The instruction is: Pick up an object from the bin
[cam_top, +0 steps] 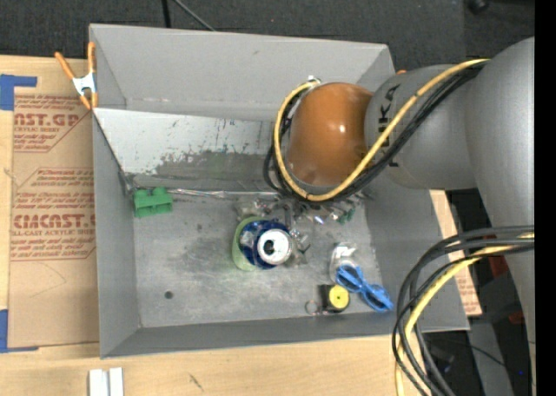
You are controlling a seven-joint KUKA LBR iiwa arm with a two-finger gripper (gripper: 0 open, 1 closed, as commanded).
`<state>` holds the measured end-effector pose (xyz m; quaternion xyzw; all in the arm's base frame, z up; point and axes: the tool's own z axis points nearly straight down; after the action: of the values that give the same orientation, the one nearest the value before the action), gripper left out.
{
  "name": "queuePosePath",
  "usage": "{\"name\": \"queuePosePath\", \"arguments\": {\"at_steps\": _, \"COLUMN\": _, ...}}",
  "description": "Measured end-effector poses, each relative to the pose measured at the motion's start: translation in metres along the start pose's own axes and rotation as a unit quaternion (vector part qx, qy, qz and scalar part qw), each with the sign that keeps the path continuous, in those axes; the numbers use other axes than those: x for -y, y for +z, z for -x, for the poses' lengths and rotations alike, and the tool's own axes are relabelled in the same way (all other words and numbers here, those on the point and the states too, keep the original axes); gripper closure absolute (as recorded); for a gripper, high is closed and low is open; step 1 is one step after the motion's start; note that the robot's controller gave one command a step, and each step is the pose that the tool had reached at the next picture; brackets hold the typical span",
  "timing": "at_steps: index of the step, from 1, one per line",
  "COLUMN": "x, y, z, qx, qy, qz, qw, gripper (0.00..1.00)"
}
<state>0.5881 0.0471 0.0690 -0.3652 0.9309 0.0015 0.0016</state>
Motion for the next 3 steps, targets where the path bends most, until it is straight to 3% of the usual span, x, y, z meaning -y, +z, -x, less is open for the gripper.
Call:
{"name": "queuePosePath", "arguments": {"at_steps": 1, "x": 0.000, "y": 0.000, "z": 0.000, "qx": 0.0002, "qy": 0.000, "qz": 0.000, "qw": 1.0000, "gripper": 1.00}}
{"name": "queuePosePath", "arguments": {"at_steps": 2, "x": 0.000, "y": -0.041, "z": 0.002, "qx": 0.0007, "qy": 0.001, "qz": -0.002, "qw": 1.0000, "gripper": 1.00}}
{"name": "queuePosePath", "arguments": {"at_steps": 3, "x": 0.000, "y": -0.048, "z": 0.003, "qx": -0.0002, "qy": 0.001, "qz": -0.001, "qw": 1.0000, "gripper": 1.00}}
